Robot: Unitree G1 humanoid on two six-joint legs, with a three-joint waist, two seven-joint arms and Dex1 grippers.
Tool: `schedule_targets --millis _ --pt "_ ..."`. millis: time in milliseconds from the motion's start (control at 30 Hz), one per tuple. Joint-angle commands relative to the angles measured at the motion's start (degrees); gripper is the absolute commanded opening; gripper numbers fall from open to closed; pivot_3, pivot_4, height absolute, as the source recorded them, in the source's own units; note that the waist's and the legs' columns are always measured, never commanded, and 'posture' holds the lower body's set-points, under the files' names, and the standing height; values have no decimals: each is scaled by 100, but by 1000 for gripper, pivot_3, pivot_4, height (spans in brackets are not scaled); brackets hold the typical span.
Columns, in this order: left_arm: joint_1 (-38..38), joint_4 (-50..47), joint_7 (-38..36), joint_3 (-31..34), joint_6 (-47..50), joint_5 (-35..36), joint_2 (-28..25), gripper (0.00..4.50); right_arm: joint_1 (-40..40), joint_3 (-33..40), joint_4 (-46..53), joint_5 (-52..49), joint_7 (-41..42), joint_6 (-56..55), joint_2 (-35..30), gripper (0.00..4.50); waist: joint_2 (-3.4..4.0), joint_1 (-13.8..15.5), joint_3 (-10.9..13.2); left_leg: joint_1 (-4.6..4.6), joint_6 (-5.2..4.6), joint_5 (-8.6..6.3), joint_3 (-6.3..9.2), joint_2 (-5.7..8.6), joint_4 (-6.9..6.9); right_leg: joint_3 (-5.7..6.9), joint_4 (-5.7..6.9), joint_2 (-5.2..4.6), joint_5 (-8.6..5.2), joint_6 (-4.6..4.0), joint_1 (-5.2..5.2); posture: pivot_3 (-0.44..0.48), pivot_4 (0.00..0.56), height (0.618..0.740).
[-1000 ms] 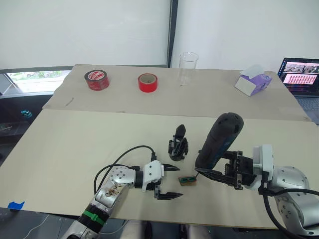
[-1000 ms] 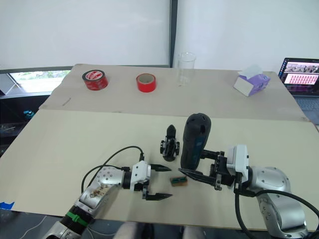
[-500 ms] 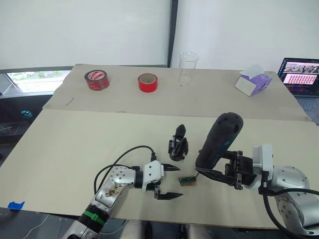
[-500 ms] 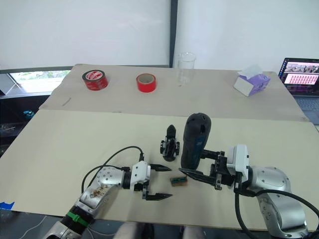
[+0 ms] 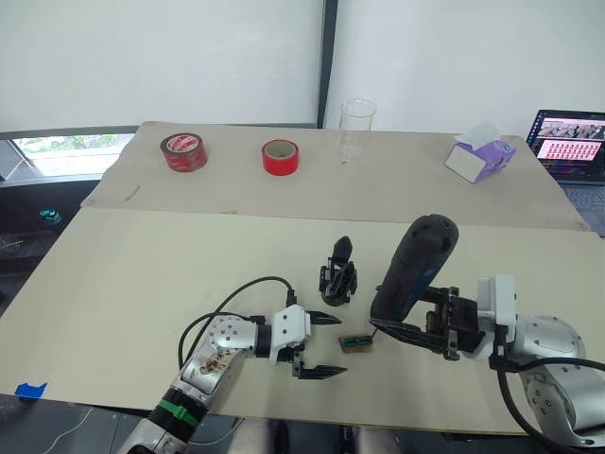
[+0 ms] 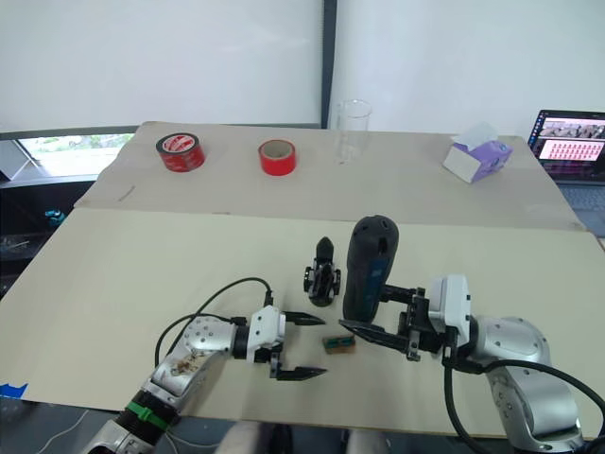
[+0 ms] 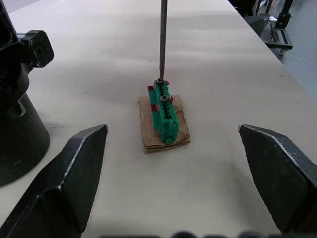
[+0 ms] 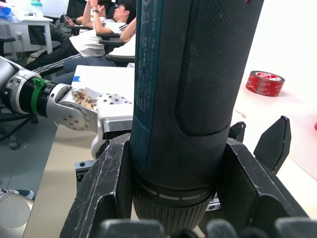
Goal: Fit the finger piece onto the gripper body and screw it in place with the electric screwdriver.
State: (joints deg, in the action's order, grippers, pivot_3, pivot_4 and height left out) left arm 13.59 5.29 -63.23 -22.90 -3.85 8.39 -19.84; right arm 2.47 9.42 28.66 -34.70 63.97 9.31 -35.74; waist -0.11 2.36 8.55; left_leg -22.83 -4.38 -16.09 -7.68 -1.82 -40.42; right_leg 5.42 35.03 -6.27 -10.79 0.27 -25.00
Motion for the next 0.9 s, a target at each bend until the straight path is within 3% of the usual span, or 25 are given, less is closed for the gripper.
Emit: schedule_targets --millis 33,900 --pt "-70 263 48 -131 75 -162 -3 4500 -70 41 81 -54 6 -206 -20 1934 0 0 0 0 0 0 0 0 0 0 0 0 0 0 0 0 150 740" --pt "-133 178 85 -142 132 -157 -1 4500 -90 -10 19 -32 40 -242 -32 1934 0 -2 0 0 0 0 0 0 0 1 -1 -1 -1 2 0 0 150 740"
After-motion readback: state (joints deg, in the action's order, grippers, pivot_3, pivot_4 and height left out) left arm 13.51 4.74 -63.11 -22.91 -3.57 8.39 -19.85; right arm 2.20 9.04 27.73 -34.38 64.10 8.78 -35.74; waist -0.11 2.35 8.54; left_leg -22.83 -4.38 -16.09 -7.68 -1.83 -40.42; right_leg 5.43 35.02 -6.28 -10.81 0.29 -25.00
